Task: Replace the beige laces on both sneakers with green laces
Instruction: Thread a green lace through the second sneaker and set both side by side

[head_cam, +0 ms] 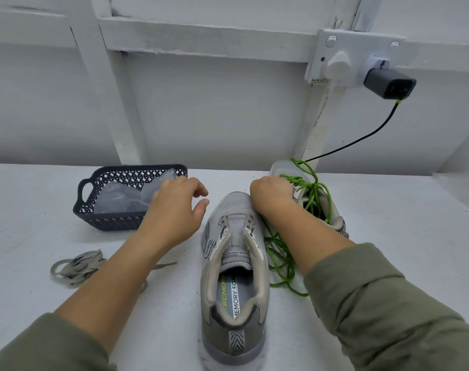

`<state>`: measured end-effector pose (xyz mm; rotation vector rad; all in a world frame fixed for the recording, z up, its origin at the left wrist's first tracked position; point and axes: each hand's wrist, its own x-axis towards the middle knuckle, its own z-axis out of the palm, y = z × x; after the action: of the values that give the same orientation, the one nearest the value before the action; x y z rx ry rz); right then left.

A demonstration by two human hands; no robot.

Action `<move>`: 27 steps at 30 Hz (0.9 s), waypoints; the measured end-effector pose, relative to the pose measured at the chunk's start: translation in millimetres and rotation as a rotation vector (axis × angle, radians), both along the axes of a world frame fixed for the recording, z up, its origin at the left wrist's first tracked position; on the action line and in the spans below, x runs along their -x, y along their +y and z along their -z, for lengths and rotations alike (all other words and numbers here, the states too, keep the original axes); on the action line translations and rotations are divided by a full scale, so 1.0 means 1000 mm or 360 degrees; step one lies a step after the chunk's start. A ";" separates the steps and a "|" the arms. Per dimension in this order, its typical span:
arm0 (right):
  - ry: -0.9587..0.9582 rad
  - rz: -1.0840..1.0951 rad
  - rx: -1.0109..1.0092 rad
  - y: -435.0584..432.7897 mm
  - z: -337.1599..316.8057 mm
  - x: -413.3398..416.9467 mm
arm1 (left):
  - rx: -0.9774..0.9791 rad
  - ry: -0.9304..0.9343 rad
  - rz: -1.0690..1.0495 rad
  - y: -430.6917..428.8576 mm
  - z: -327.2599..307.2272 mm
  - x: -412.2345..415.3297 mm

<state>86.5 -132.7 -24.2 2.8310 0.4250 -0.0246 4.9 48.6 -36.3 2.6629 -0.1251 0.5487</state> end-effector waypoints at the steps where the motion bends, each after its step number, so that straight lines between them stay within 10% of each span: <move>1: 0.0026 0.0010 0.0002 0.000 -0.001 -0.001 | 0.0011 -0.0006 -0.0007 -0.001 -0.001 0.002; 10: 0.0060 -0.0145 0.0080 -0.001 -0.017 -0.003 | 0.0079 0.0091 0.0131 -0.016 0.000 0.017; 27: 0.0340 -0.0090 -0.0858 -0.064 -0.055 0.097 | 0.0335 0.0703 0.0221 -0.052 -0.015 -0.004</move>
<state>-10.3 -196.4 30.6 3.3584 0.6405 -0.2369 9.0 -3.1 -21.2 2.4767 -0.1133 -0.0729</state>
